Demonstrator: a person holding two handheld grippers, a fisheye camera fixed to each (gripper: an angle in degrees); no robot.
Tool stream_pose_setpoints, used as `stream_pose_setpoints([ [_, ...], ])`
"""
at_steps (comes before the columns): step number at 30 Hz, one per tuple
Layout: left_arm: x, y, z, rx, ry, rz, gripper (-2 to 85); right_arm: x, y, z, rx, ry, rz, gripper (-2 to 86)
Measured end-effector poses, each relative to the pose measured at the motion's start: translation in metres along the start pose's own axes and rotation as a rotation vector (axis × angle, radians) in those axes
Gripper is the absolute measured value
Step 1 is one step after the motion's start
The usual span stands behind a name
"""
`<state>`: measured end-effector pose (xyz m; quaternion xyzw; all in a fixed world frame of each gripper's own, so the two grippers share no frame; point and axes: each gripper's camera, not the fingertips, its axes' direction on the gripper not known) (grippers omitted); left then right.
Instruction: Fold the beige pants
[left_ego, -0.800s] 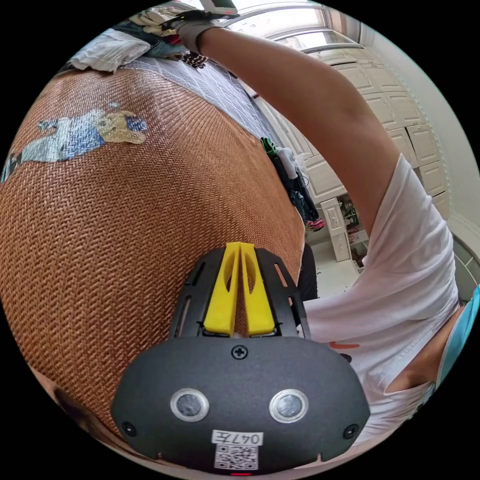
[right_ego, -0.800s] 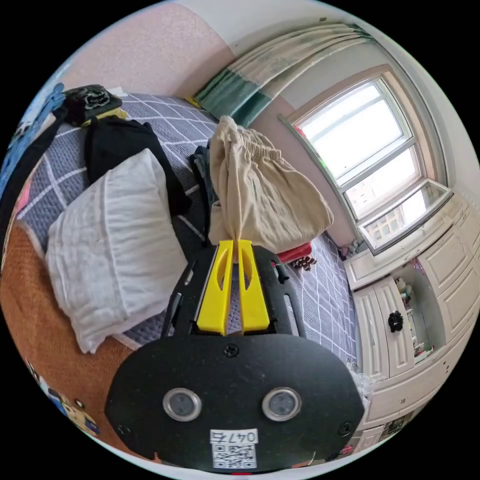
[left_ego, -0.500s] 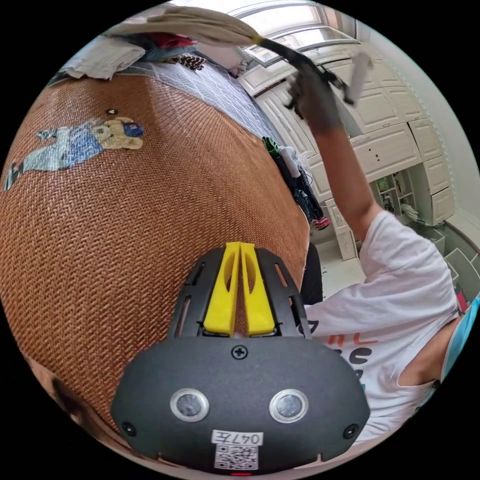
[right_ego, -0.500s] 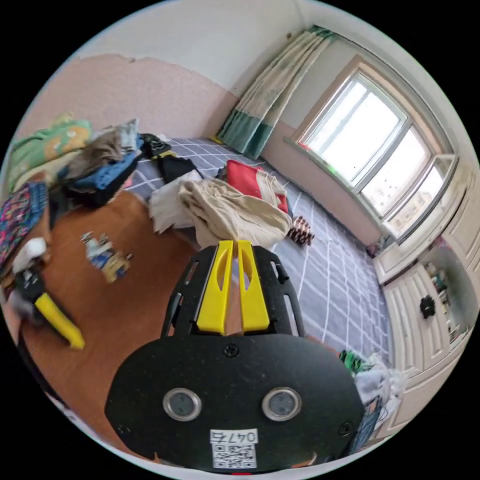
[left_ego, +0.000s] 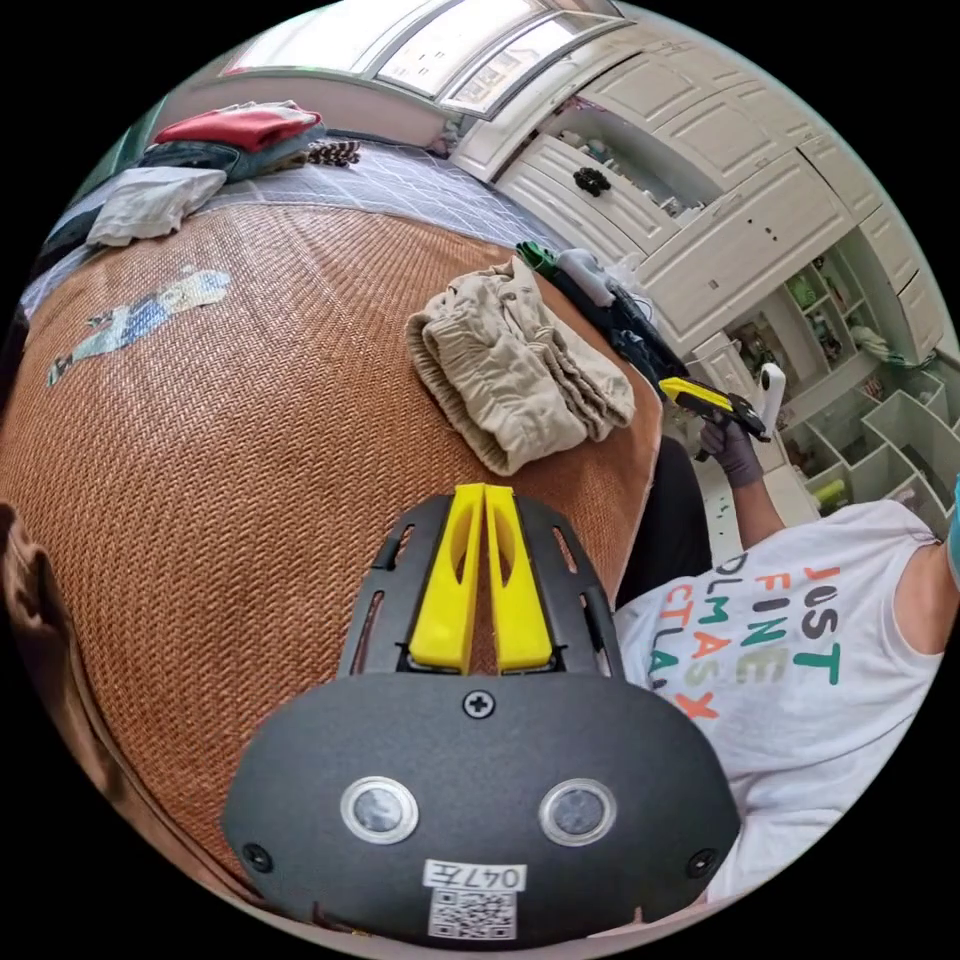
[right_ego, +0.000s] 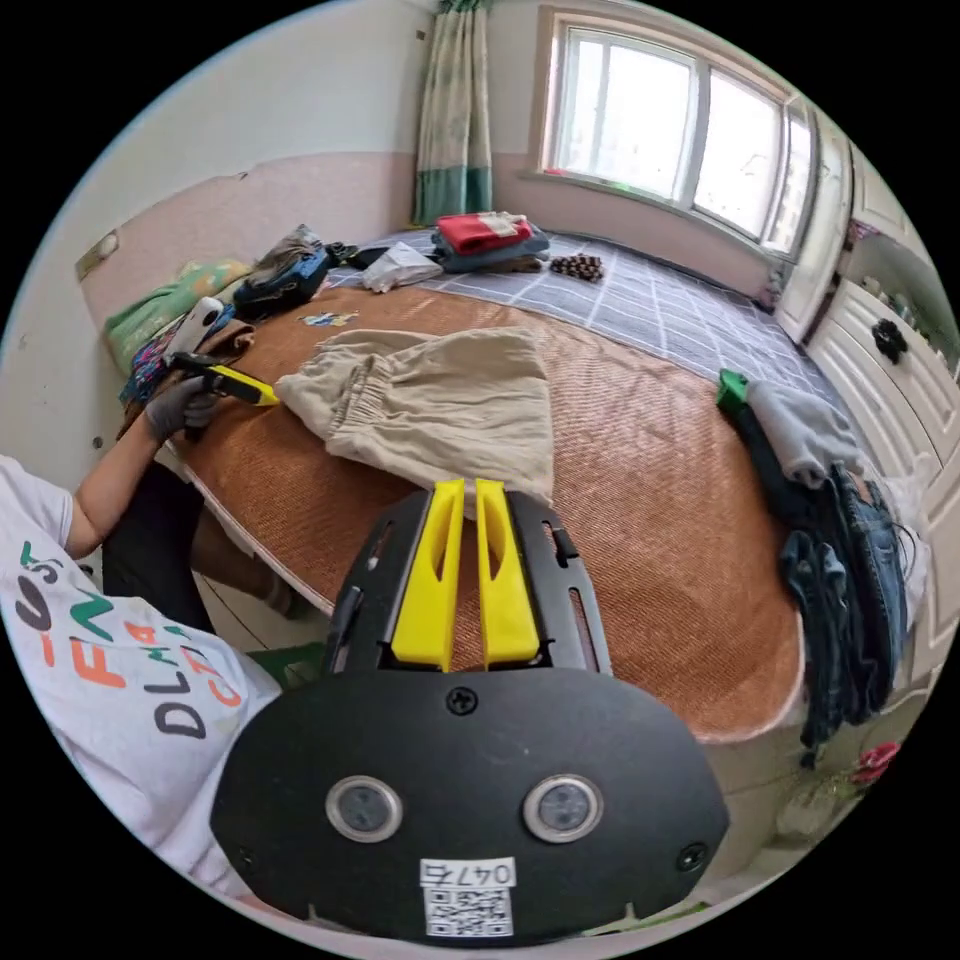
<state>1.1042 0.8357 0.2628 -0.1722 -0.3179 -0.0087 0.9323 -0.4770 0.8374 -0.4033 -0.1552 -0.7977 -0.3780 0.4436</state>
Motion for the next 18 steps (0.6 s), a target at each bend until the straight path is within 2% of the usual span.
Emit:
stream_pose_setpoints([
  [6, -0.001, 0.000, -0.043, 0.069, 0.016, -0.141, -0.9, -0.045, -0.012, 0.099, 0.035, -0.232, -0.239, -0.4],
  [13, 0.082, -0.001, -0.087, 0.108, -0.377, -0.033, -1.0, -0.091, -0.029, 0.173, 0.097, -0.195, -0.548, 0.1],
  [15, 0.087, 0.001, -0.099, 0.131, -0.408, -0.072, -1.0, -0.092, -0.034, 0.196, 0.072, -0.248, -0.563, 0.3],
  [18, 0.077, 0.010, -0.125, 0.205, -0.360, -0.195, -1.0, -0.083, -0.024, 0.239, 0.052, -0.372, -0.498, 0.5],
])
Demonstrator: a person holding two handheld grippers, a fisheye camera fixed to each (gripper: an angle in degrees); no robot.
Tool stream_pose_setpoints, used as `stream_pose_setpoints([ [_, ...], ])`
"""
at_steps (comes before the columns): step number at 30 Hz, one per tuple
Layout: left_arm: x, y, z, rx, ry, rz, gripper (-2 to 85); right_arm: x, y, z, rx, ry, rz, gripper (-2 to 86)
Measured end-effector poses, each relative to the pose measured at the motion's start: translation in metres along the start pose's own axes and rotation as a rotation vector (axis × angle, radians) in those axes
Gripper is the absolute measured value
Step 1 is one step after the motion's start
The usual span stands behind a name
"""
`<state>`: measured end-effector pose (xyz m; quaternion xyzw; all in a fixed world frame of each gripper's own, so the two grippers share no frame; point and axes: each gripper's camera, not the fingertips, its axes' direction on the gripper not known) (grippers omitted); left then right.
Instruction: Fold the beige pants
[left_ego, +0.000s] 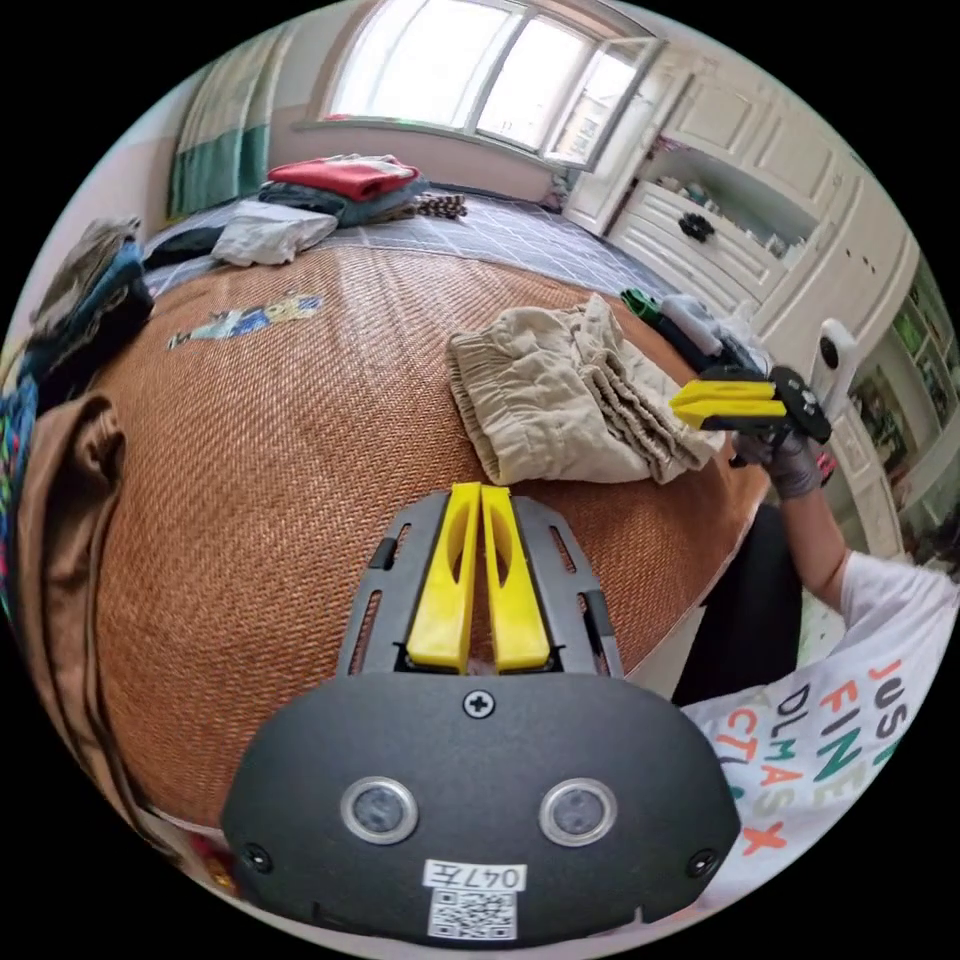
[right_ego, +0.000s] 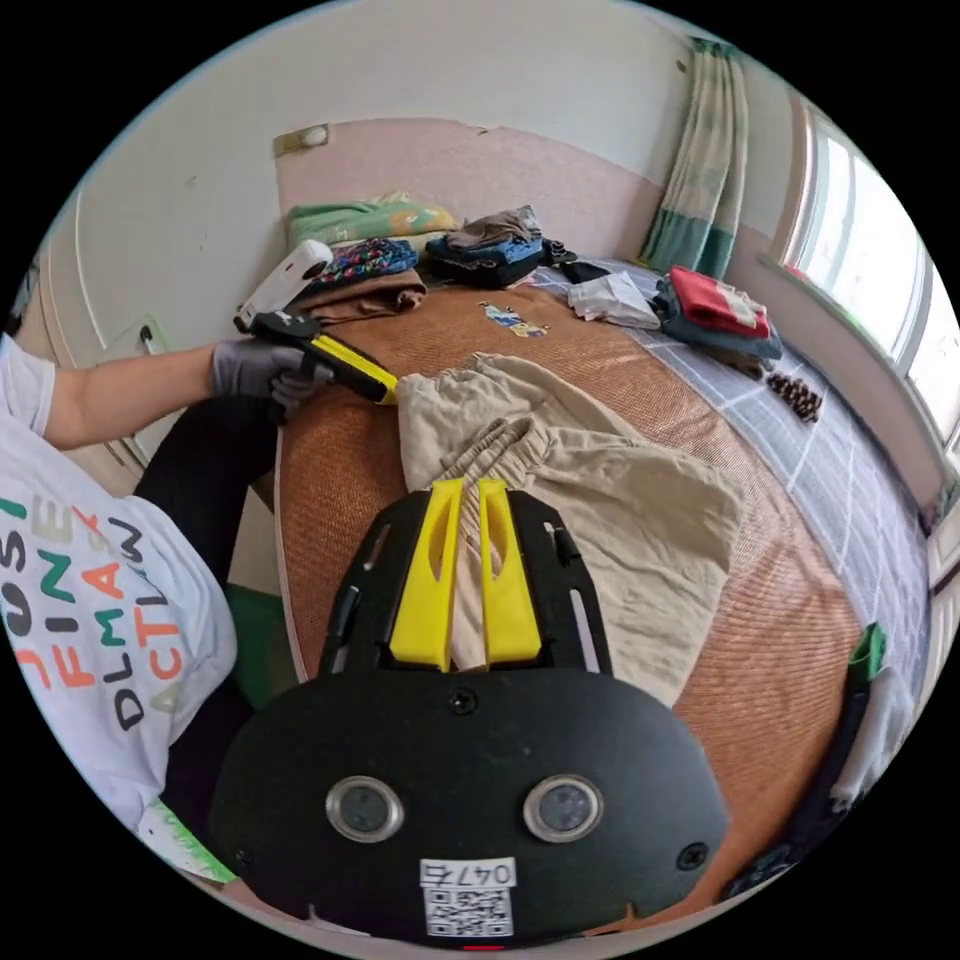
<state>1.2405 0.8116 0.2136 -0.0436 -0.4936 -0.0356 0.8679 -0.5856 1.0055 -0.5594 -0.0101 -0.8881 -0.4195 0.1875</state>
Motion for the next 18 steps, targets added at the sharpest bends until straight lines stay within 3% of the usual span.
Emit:
stream_pose_setpoints([
  [3, -0.014, -0.001, -0.020, 0.027, 0.019, -0.082, -1.0, 0.013, 0.046, 0.035, 0.061, -0.121, 0.126, 0.3],
  [12, 0.012, -0.049, -0.059, -0.112, -0.236, -0.028, -1.0, 0.088, 0.121, 0.096, 0.119, -0.533, 0.397, -0.9],
  [18, 0.007, -0.064, -0.079, -0.142, -0.329, -0.066, -1.0, 0.084, 0.147, 0.096, 0.219, -0.590, 0.436, 3.3],
])
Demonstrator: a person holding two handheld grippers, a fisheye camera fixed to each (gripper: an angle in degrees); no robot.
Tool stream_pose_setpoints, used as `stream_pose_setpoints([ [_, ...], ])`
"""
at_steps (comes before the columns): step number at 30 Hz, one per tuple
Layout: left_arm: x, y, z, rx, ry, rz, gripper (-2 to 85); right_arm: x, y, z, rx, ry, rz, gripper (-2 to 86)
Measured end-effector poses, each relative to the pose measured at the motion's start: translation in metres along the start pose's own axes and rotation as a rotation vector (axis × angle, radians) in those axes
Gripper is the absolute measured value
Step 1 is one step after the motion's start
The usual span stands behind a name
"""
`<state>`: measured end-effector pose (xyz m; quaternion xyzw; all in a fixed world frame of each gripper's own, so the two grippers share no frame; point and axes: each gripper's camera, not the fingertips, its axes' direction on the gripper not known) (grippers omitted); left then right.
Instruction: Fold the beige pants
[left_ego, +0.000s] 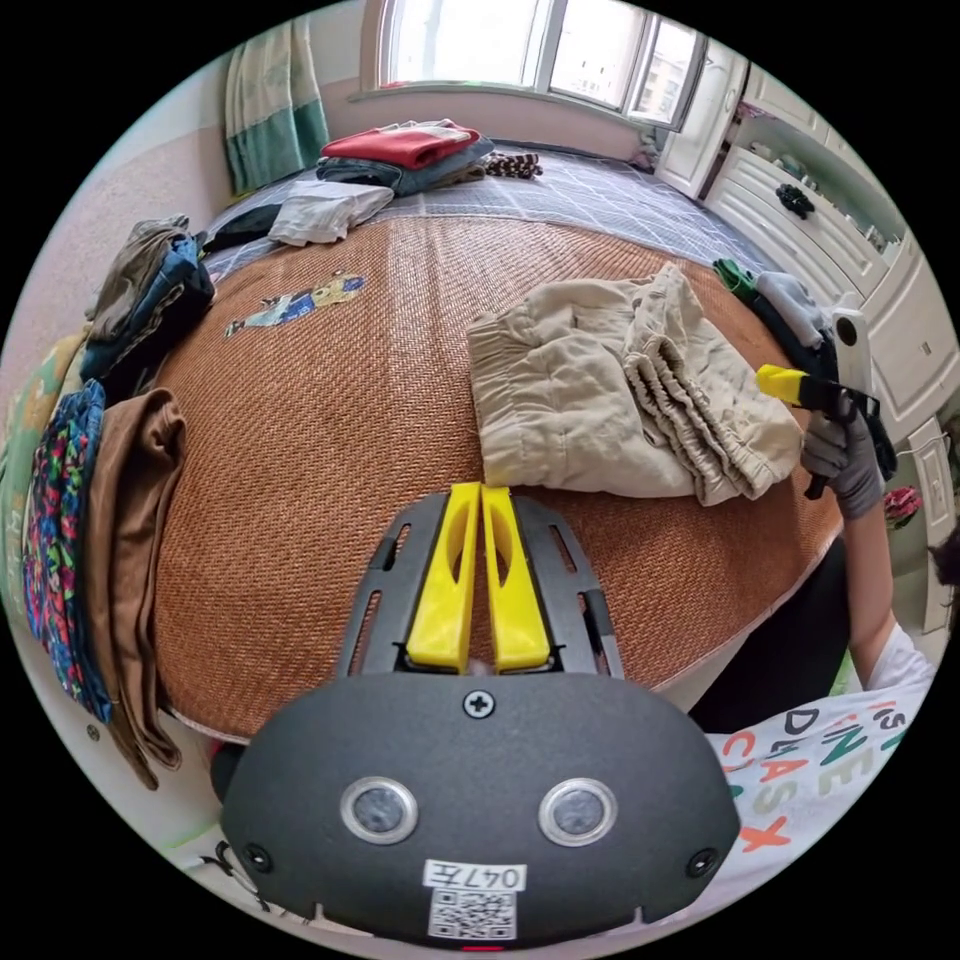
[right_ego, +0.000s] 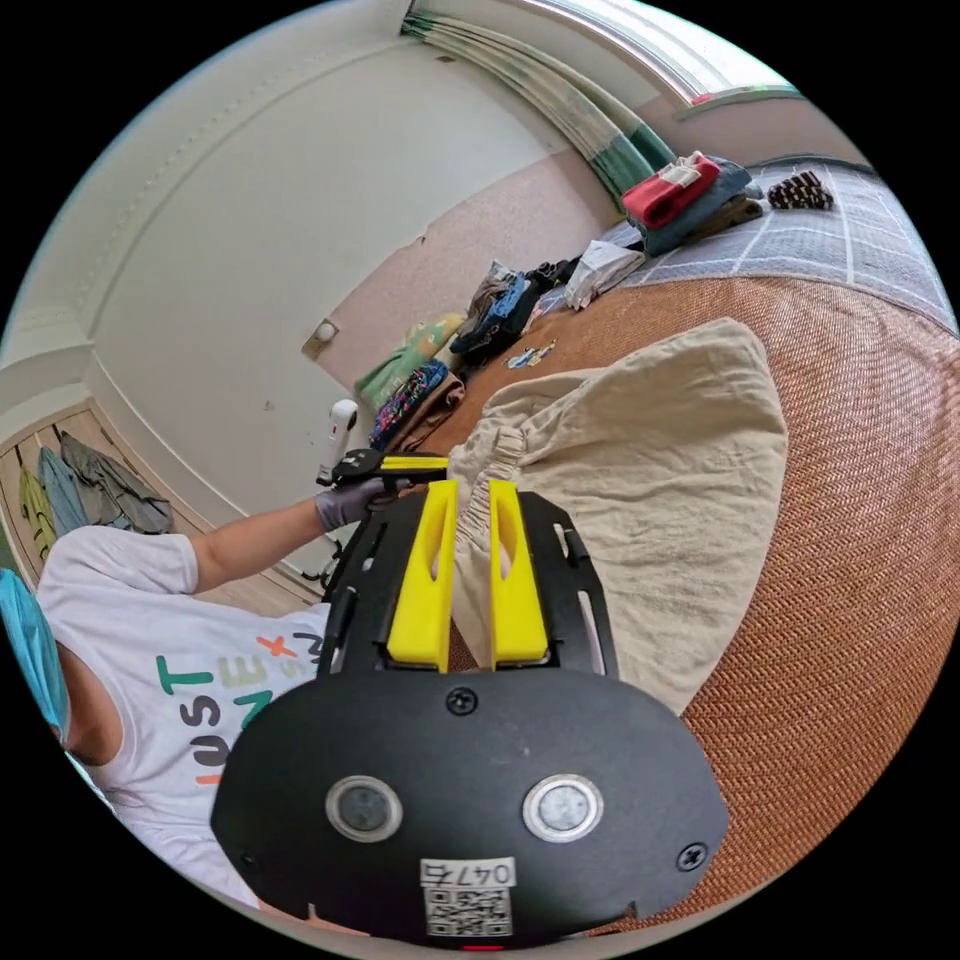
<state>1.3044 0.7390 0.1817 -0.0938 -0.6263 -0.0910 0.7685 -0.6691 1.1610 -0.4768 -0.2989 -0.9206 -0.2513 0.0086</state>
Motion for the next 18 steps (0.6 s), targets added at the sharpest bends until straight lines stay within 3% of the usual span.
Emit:
stream_pose_setpoints([
  [6, -0.023, -0.001, -0.014, 0.014, -0.042, -0.037, -0.9, -0.060, 0.019, 0.012, -0.002, 0.180, -0.184, 12.4],
  [10, -0.079, 0.009, -0.020, 0.049, 0.116, -0.207, -0.7, -0.114, 0.036, 0.078, -0.170, 0.237, -0.395, 18.2],
  [14, -0.121, 0.021, -0.027, 0.108, 0.244, -0.262, 3.2, -0.152, 0.066, 0.143, -0.334, 0.300, -0.515, 18.4],
  [18, -0.143, 0.033, -0.044, 0.240, 0.321, -0.313, 10.6, -0.188, 0.112, 0.185, -0.371, 0.623, -0.663, 10.9],
])
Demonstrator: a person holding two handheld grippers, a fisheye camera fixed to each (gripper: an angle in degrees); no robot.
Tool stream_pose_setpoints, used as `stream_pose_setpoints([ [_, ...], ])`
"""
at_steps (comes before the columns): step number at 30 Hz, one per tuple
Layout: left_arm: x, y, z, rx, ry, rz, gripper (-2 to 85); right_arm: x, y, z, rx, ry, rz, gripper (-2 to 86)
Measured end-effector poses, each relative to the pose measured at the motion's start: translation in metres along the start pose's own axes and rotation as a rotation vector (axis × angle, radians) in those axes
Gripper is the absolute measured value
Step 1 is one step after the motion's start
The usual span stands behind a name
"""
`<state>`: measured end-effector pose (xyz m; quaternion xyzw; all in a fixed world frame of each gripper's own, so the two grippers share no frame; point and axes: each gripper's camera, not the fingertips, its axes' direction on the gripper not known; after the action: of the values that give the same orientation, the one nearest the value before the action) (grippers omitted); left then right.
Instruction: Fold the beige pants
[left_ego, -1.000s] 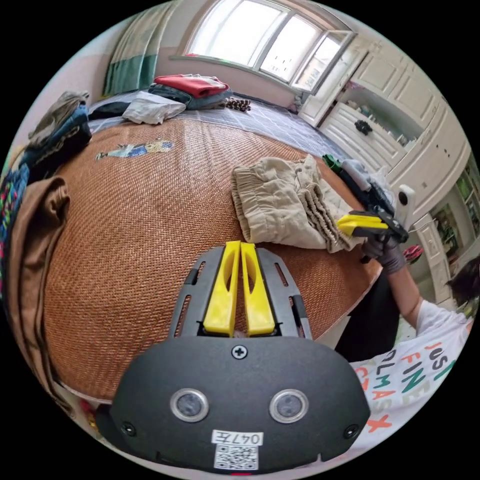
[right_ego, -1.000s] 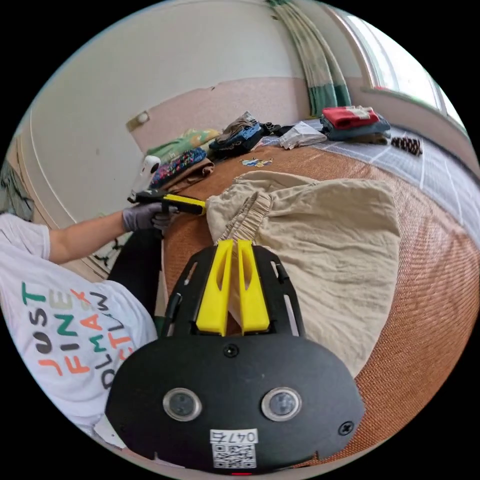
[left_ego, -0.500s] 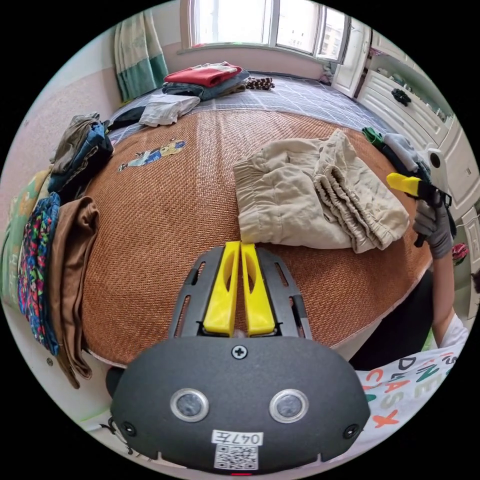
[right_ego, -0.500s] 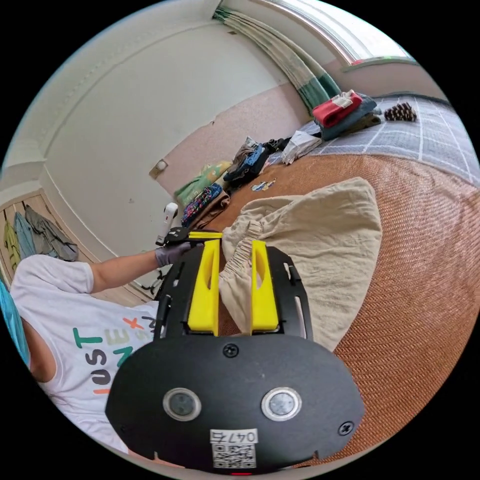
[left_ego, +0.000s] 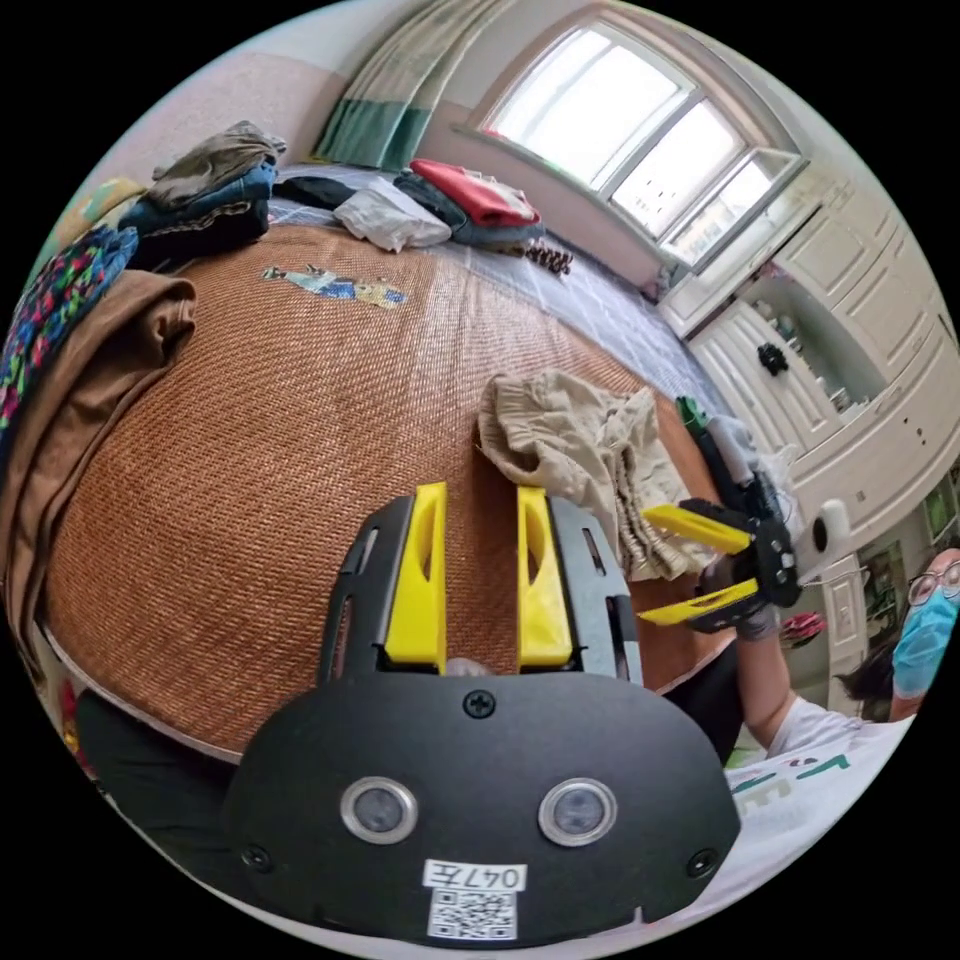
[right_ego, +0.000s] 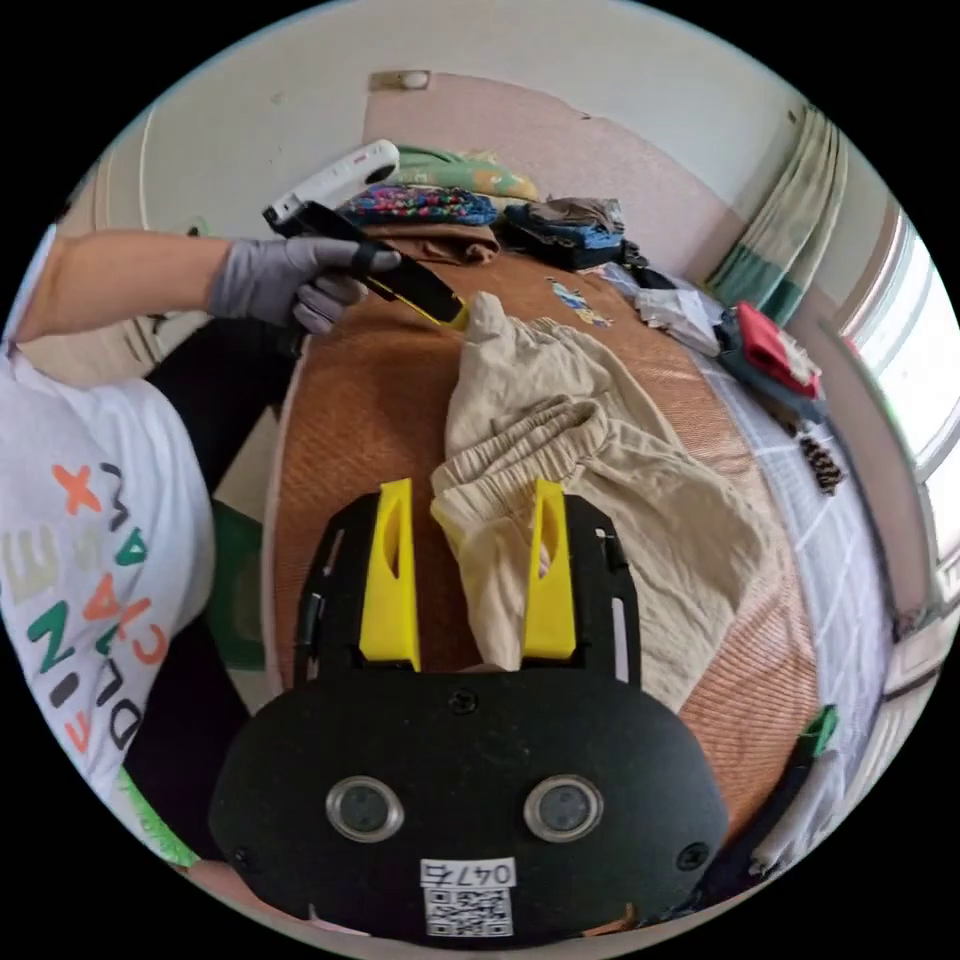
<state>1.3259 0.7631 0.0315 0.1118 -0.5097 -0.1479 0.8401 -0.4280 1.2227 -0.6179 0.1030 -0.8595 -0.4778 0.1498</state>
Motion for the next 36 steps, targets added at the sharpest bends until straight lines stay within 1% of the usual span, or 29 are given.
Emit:
stream_pose_setpoints([
  [1, -0.006, -0.003, -0.005, 0.014, 0.042, -0.019, 11.8, -0.010, 0.006, -0.001, 0.007, 0.063, 0.003, 9.3],
  [2, -0.010, -0.006, -0.009, 0.022, 0.068, -0.032, 13.0, -0.013, 0.010, -0.002, 0.013, 0.060, 0.001, 8.8],
  [5, -0.016, -0.010, -0.019, 0.047, 0.117, -0.038, 15.6, -0.006, 0.035, -0.009, 0.060, -0.043, 0.092, 6.2],
  [6, -0.017, -0.010, -0.020, 0.055, 0.135, -0.040, 15.9, 0.004, 0.050, -0.014, 0.100, -0.114, 0.154, 5.5],
  [8, -0.024, -0.010, -0.019, 0.078, 0.276, -0.069, 17.9, 0.024, 0.079, -0.023, 0.184, -0.236, 0.263, 4.3],
  [10, -0.029, -0.011, -0.007, 0.068, 0.376, -0.108, 20.3, 0.053, 0.130, -0.035, 0.328, -0.396, 0.415, 2.7],
  [13, -0.027, -0.017, 0.010, 0.053, 0.339, -0.085, 20.4, 0.079, 0.201, -0.049, 0.486, -0.512, 0.562, 1.6],
  [14, -0.022, -0.021, 0.016, 0.045, 0.325, -0.076, 19.5, 0.083, 0.215, -0.054, 0.516, -0.516, 0.586, 1.4],
  [15, -0.019, -0.023, 0.019, 0.043, 0.316, -0.073, 18.8, 0.090, 0.246, -0.068, 0.580, -0.496, 0.640, 1.2],
  [17, -0.003, -0.033, 0.029, 0.003, 0.236, -0.052, 13.8, 0.095, 0.298, -0.096, 0.675, -0.394, 0.747, 1.0],
  [18, 0.002, -0.035, 0.031, -0.012, 0.202, -0.046, 11.4, 0.095, 0.340, -0.116, 0.739, -0.275, 0.876, 0.9],
  [19, 0.013, -0.040, 0.036, -0.031, 0.161, -0.022, 6.8, 0.089, 0.387, -0.135, 0.782, -0.110, 1.065, 0.9],
  [20, 0.023, -0.044, 0.039, -0.029, 0.163, -0.003, 4.0, 0.084, 0.409, -0.144, 0.782, -0.018, 1.169, 1.2],
  [21, 0.028, -0.046, 0.040, -0.026, 0.168, 0.002, 2.6, 0.068, 0.448, -0.160, 0.752, 0.172, 1.357, 1.7],
  [22, 0.037, -0.050, 0.041, -0.021, 0.156, 0.014, 1.5, 0.049, 0.476, -0.176, 0.749, 0.342, 1.468, 3.5],
  [23, 0.049, -0.054, 0.042, -0.017, 0.121, 0.039, 0.7, 0.040, 0.487, -0.184, 0.759, 0.410, 1.501, 4.4],
  [25, 0.069, -0.058, 0.041, -0.001, 0.069, 0.096, 0.0, 0.009, 0.503, -0.214, 0.799, 0.584, 1.495, 8.5],
  [27, 0.091, -0.062, 0.041, 0.009, 0.009, 0.162, -0.3, -0.004, 0.496, -0.226, 0.779, 0.668, 1.439, 8.7],
  [28, 0.108, -0.067, 0.039, 0.016, -0.045, 0.216, -0.5, -0.010, 0.487, -0.228, 0.764, 0.707, 1.391, 8.3],
  [30, 0.130, -0.076, 0.036, 0.026, -0.132, 0.306, -0.5, -0.010, 0.472, -0.224, 0.742, 0.699, 1.313, 5.5],
  [32, 0.152, -0.104, 0.037, 0.012, -0.262, 0.415, -0.4, 0.003, 0.457, -0.212, 0.730, 0.562, 1.209, 1.9],
  [33, 0.154, -0.114, 0.039, 0.010, -0.297, 0.433, -0.3, 0.018, 0.447, -0.200, 0.715, 0.410, 1.150, 1.0],
  [34, 0.157, -0.139, 0.046, 0.007, -0.374, 0.455, 0.0, 0.035, 0.434, -0.185, 0.676, 0.239, 1.090, 0.5],
  [35, 0.156, -0.169, 0.057, 0.016, -0.454, 0.453, 0.4, 0.043, 0.427, -0.177, 0.652, 0.162, 1.061, 0.4],
  [36, 0.155, -0.186, 0.063, 0.024, -0.491, 0.443, 0.9, 0.054, 0.411, -0.163, 0.611, 0.046, 0.996, 0.3],
])
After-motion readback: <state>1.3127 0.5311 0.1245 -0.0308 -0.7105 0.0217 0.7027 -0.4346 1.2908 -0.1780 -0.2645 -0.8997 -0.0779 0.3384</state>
